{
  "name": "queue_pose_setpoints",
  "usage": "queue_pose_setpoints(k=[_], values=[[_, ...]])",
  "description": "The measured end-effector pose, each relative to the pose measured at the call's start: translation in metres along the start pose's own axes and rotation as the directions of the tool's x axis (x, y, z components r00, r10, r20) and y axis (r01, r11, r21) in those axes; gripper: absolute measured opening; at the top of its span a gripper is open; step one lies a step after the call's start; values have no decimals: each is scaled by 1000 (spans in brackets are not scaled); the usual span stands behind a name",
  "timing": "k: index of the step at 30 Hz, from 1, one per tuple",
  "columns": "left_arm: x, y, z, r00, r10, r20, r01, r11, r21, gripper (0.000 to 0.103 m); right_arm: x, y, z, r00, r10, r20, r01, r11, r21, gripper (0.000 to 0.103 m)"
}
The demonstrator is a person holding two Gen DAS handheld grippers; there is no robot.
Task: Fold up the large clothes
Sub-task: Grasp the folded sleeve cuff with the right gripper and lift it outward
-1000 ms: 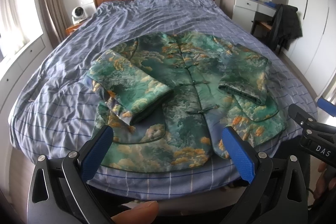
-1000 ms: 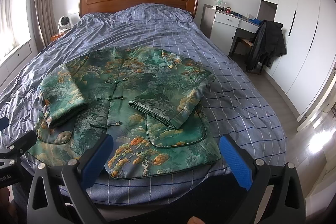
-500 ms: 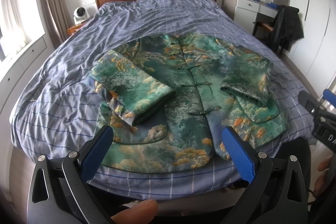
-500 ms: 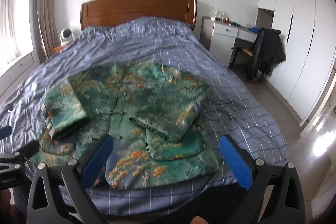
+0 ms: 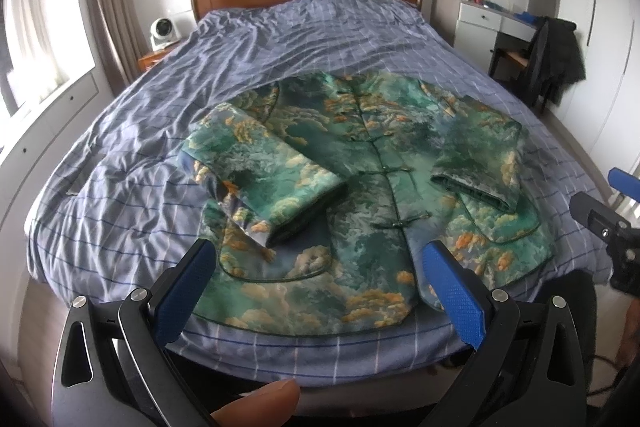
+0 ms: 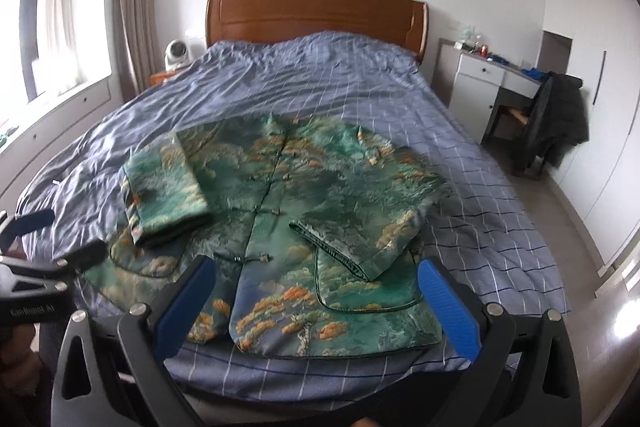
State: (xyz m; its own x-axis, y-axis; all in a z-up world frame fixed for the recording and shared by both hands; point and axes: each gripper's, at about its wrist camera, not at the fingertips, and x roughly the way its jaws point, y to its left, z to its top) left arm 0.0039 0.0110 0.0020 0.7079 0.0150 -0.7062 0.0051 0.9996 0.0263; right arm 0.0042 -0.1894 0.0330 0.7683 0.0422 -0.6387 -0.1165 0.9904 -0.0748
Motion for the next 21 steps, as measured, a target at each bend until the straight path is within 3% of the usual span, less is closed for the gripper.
queue_pose_setpoints(k=[4,8,10,13,17,21], values=[[-1,5,0,1000,3,-1,-3,1000,-18,103,29,-28,11,985,122,-121,-129,990,-56,103],[-2,7,-1,1000,12,-1,-12,999,-31,103,76,-38,15,983,42,-180,-92,955,-281,103],[-4,8,0,1000,19,-1,-19,999,-35,103,107,-35,12,972,48,-228,-130,924,-358,103],[-5,11,0,999,32,-3,-32,999,-40,103,143,-29,4,958,69,-279,-177,908,-381,103],[-4,14,0,999,39,-14,-39,998,-44,103,179,-18,-8,957,30,-288,-157,890,-429,102],[-2,15,-1,999,35,-22,-36,998,-44,103,207,-16,-18,956,-30,-293,-112,883,-456,84]])
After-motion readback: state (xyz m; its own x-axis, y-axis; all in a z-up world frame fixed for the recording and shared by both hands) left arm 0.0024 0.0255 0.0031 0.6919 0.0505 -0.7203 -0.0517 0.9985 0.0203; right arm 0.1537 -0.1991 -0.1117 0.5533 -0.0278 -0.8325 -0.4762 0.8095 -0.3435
